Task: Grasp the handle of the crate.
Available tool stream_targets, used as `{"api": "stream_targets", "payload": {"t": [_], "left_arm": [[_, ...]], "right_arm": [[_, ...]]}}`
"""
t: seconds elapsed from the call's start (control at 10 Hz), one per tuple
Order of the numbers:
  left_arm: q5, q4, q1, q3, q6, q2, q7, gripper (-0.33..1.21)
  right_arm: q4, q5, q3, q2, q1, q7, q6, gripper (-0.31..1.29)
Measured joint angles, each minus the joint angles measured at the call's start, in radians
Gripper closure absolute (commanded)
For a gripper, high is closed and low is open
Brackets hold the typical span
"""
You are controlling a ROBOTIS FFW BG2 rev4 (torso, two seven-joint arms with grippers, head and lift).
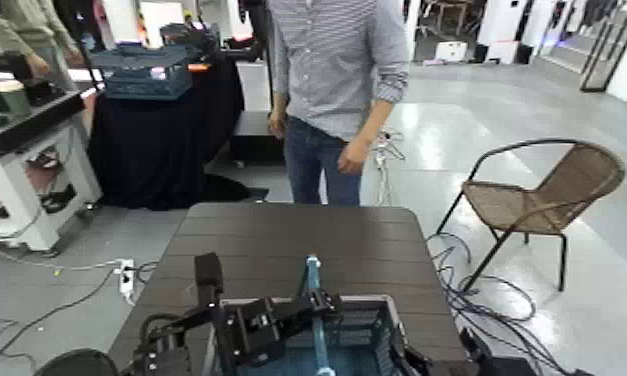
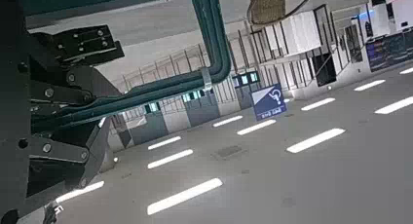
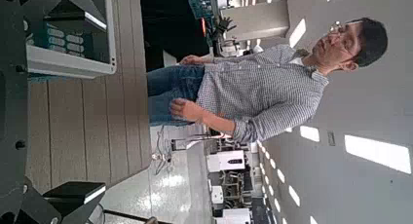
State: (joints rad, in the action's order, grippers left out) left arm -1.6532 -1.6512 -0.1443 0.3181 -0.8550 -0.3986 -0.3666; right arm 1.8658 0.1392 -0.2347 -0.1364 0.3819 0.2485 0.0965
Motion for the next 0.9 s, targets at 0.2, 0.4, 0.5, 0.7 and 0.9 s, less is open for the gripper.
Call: {"api": "stream_targets", "payload": {"t": [0.2,0.4,0.5,0.7,0.9], "left_arm": [[-0.007,0.006,0.000,0.003,0.001,0.002,-0.002,1.19],[-0.011,0.010,0.000,0.007,0.001,0.003,-0.003,1.19],[-0.011,0.012,-0.001,0.008,0.001,0.003,-0.003,1.19],[-0.012,0.016,-0.002,0.011,0.002,0.004,-0.007,1.19],[-0.014,0.020,-0.003,0.015,0.002,0.004,-0.009,1.19]], "right_arm": [[0.001,-0.003,-0.001,0.000,0.000,0.000,-0.003,0.15],[0.001,-0.003,-0.003,-0.002,-0.001,0.000,-0.007,0.15],[0.001,-0.002,-0.003,-0.002,-0.002,0.000,-0.007,0.15],[0.001,-0.002,-0.003,-0.002,-0.002,0.000,-0.009,0.15],[0.004,-0.006,-0.001,-0.002,-0.004,0.000,-0.024,0.15]]}}
